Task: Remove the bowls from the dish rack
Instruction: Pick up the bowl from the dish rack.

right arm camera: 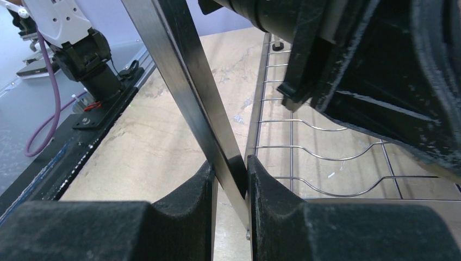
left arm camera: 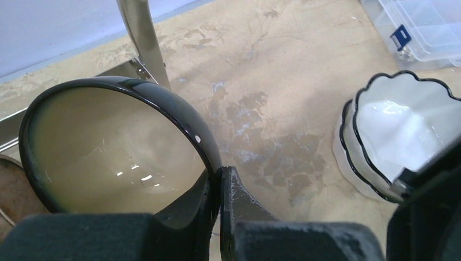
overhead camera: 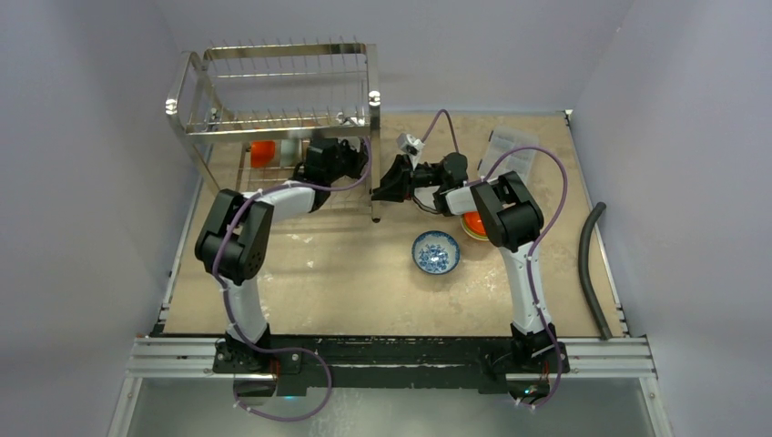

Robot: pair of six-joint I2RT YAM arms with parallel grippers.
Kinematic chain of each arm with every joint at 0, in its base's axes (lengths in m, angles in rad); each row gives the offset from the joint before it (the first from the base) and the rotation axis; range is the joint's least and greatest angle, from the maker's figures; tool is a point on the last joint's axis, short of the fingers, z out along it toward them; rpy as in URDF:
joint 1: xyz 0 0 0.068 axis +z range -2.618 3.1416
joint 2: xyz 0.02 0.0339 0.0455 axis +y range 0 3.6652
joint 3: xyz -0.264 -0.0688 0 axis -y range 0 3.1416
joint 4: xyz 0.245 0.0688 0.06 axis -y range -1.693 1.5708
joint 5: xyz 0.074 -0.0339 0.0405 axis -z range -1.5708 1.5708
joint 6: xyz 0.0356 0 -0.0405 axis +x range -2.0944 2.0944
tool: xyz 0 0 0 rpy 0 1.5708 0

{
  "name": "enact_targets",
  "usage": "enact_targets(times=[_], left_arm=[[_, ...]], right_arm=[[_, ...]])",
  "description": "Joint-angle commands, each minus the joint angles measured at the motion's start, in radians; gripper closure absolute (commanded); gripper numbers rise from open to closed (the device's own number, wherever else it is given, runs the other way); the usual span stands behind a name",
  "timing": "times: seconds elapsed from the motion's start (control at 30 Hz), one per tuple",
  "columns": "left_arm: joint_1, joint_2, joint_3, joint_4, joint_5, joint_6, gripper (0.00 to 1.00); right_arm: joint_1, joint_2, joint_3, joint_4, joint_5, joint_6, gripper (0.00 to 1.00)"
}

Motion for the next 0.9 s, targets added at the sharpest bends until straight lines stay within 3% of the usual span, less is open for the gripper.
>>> enact_targets(times=[0.0, 0.87], left_arm=[[0.000, -0.124, -0.039, 0.110, 0.078, -0.039, 1.00], [-0.015, -0.413, -0.105, -0.343, -0.044, 0.097, 1.00]], right_arm=[[0.046, -0.036, -0.008, 0.491, -0.024, 0.071, 1.00], [0.040, -0.030, -0.006, 0.480, 0.020, 0.069, 1.00]])
